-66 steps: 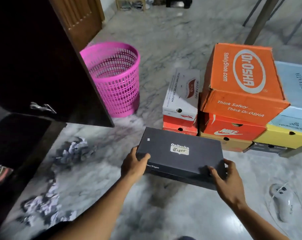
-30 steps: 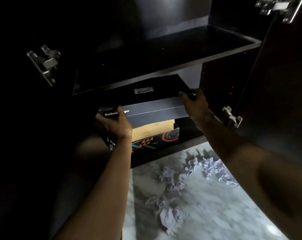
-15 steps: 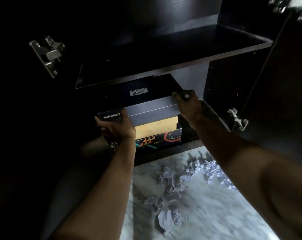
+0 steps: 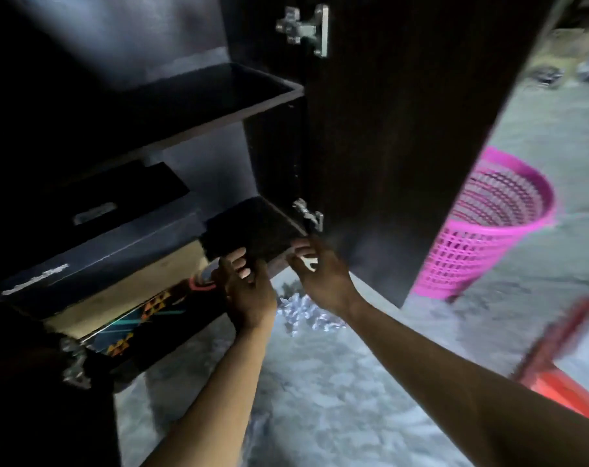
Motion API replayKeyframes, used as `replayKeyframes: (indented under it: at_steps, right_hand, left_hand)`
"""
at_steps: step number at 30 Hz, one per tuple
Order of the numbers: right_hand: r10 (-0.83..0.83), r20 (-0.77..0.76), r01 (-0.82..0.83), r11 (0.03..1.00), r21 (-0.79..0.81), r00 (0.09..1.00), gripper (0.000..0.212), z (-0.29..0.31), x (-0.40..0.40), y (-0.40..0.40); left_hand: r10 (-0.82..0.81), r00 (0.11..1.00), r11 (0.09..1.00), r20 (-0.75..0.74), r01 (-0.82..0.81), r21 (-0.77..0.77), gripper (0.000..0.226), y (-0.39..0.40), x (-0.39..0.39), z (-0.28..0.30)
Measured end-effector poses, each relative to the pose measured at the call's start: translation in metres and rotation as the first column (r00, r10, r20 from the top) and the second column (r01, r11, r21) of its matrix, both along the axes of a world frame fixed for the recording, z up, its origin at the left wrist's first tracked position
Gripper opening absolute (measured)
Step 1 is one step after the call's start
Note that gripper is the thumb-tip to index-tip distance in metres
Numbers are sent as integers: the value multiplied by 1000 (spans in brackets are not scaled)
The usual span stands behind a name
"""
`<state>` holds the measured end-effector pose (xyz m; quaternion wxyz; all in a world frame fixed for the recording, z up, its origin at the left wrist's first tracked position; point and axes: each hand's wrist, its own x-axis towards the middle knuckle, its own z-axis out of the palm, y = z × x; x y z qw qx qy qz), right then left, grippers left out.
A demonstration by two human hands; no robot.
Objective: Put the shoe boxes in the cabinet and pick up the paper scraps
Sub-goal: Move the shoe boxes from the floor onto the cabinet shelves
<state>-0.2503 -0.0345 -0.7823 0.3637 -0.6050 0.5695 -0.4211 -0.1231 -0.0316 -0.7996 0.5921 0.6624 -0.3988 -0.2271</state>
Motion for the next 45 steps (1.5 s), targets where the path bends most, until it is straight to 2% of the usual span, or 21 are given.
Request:
replayKeyframes:
  at_steps: [4,7,9,11,13,14,17,20,22,24,25,27,29,31,33,36,38,40,43,45]
  right_hand:
    - [-140,-135,143,990,9,981,24,-25,-79,59]
    - [-231,-190,241,970,29,954,23,-34,-133,110]
    - [-331,-228,347,937,34,916,26,-38,-169,143]
    - [-456,-249,473,881,11,854,32,-42,-205,171]
    - [-599,-249,608,792,-48,761,38,-41,-234,187]
    - [-687,-242,694,716,-71,685,40,-44,-255,200]
    - [-857,-215,875,484,-27,468,39,-56,-307,230]
    - [-904,-257,939,339,59,342,53,-70,-327,246]
    - [-907,-303,953,303,18,294,62,-76,-326,249]
    - [-889,-372,957,289,-1,268,74,-78,-324,249]
    - [-870,-412,956,293,12,272,80,-79,-323,248]
    - [-806,-503,944,320,73,312,90,-76,-322,247]
    - [-728,-582,924,362,124,363,94,-72,-321,245]
    - [-677,-623,906,403,130,391,89,-72,-321,245]
    - [-678,-627,903,417,103,384,79,-72,-322,248]
    - [-741,-560,913,401,73,370,69,-68,-321,250]
    - [-784,-517,925,377,42,343,71,-65,-317,251]
    - [-817,-471,935,353,45,331,74,-68,-314,252]
    - [-835,-355,906,369,207,421,79,-78,-317,255]
    - [-835,-318,890,384,245,448,67,-84,-318,258]
  left_hand:
    - [-315,948,949,39,314,31,18,25,-76,-19]
    - [-514,857,855,32,509,93,16,55,-134,-31]
    - [-632,772,772,69,618,150,14,76,-174,-39]
    - [-742,669,662,44,721,205,14,96,-215,-46]
    - [-818,575,546,-29,791,277,15,104,-246,-53]
    - [-856,512,466,-71,824,323,17,111,-270,-58]
    - [-913,372,278,-169,869,408,26,121,-332,-72]
    - [-914,344,219,-216,864,453,50,120,-374,-81]
    - [-903,327,153,-278,851,502,74,116,-392,-90]
    - [-873,296,62,-387,856,514,87,115,-404,-98]
    - [-861,268,17,-432,864,503,86,114,-408,-101]
    - [-860,181,-59,-477,893,446,57,116,-411,-101]
    - [-876,135,-82,-463,904,419,34,116,-410,-102]
    - [-868,147,-77,-475,904,422,38,117,-406,-103]
    - [-866,194,-35,-461,896,442,44,119,-403,-102]
    - [-881,255,33,-399,874,486,38,120,-392,-98]
    - [-888,256,38,-381,868,494,42,118,-381,-99]
    - [-870,246,15,-427,879,476,44,118,-367,-98]
    - [-827,265,0,-496,882,472,48,118,-347,-102]
    - [-796,288,7,-533,884,467,45,117,-336,-107]
